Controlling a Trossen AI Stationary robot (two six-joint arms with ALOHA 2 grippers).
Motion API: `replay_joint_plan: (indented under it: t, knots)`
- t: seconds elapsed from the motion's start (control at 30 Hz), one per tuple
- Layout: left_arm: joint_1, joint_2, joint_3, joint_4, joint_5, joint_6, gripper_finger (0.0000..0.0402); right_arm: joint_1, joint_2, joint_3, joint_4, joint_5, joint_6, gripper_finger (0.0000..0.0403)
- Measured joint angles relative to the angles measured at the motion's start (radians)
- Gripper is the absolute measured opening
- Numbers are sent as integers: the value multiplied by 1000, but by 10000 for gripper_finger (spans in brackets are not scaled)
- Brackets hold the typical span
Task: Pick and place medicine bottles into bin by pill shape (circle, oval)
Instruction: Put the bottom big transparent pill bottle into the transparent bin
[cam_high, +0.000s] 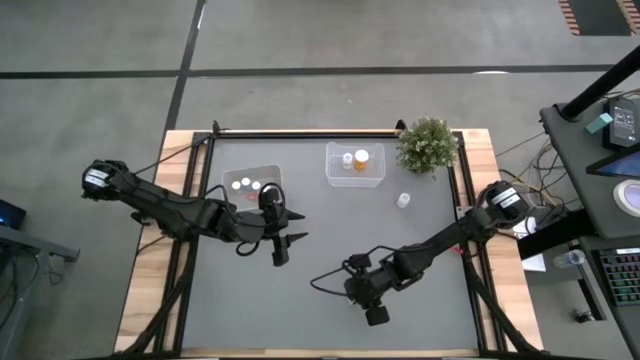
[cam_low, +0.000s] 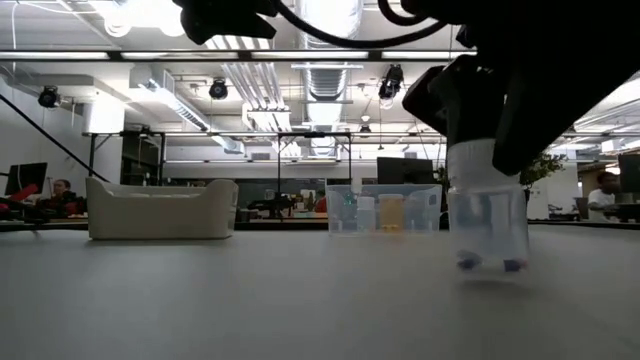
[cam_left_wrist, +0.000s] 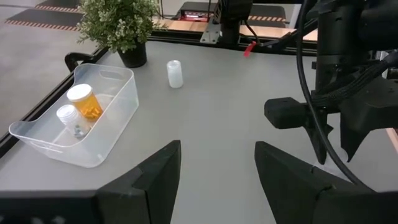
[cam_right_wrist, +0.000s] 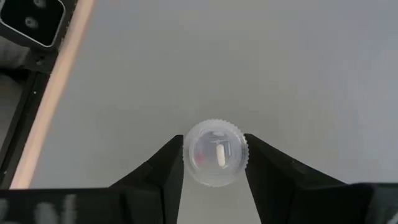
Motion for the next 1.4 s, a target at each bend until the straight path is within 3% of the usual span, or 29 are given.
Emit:
replay_joint_plan:
  t: [0.2, 0.4, 0.83, 1.2, 1.4]
  knots:
    - [-18, -7, 5, 10, 0, 22, 191, -37, -63, 0, -31, 14, -7, 150]
    - [-37, -32, -2, 30, 1, 91, 191, -105, -174, 0, -126, 116, -20, 144]
    - [-39, -45, -3, 38, 0, 286, 191, -418, -344, 0, -206, 142, -83, 145]
    - [-39, -53, -4, 52, -32, 450, 191, -677, -268, 142, -272, 128, -277, 145]
    - [-39, -57, -4, 51, -46, 477, 191, -801, -176, 219, -272, 43, -333, 145]
